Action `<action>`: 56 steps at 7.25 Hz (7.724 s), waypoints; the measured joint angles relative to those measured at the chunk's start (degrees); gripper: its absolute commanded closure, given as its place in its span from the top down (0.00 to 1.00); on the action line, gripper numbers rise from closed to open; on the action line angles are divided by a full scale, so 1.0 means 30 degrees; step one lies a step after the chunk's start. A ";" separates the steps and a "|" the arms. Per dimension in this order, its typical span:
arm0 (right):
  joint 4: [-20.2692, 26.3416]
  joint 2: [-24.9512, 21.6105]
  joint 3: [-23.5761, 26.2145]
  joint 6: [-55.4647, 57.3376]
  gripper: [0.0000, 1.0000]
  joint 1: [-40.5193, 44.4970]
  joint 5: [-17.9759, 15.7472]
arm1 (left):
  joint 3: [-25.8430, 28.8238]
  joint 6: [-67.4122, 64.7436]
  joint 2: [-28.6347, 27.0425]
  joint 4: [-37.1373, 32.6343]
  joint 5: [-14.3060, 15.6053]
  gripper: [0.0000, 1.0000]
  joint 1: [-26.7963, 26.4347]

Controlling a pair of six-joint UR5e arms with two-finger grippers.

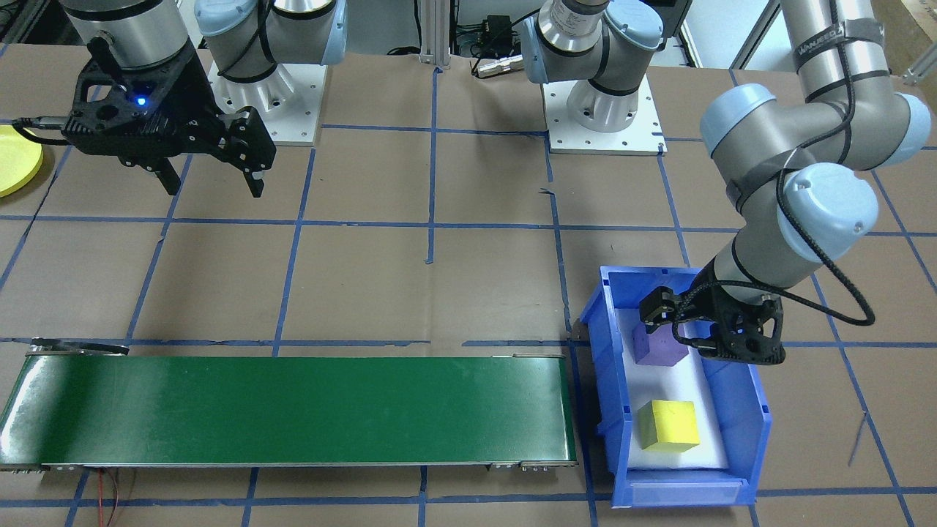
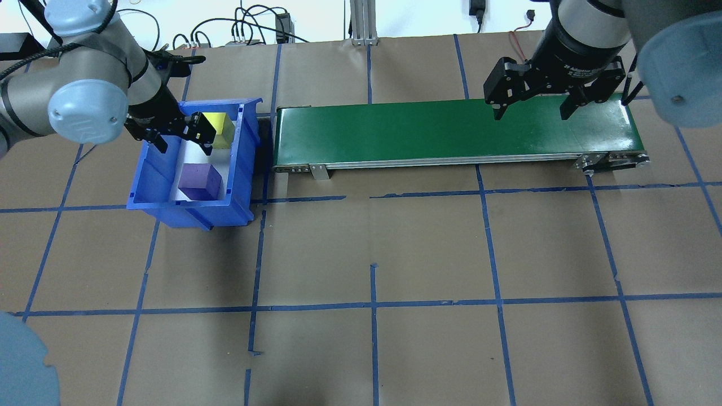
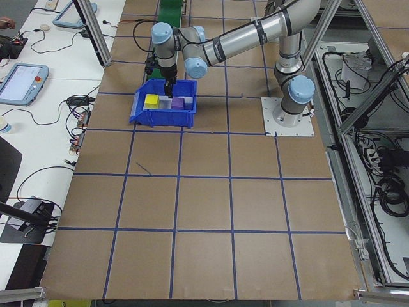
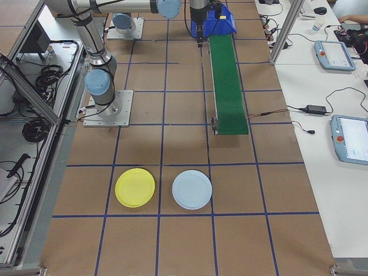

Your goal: Move block left to right into plate

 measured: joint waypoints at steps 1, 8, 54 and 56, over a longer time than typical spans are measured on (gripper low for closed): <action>0.0018 0.0000 0.0011 0.0000 1.00 -0.0001 -0.0019 | -0.0228 0.0026 -0.0474 0.0507 0.0012 1.00 0.0010; 0.0060 -0.0001 0.0049 0.0000 1.00 0.0000 -0.0079 | -0.1388 -0.0155 -0.1504 0.1703 0.0763 0.32 0.0028; -0.2037 0.9064 -0.3020 -0.8532 0.99 -0.7149 0.3815 | 0.1251 -0.0474 -0.3405 0.5874 -0.1870 1.00 0.0129; -0.2131 0.9055 -0.2959 -0.8544 0.98 -0.7149 0.3803 | 0.1168 -0.0227 -0.3401 0.5884 -0.1876 1.00 0.0421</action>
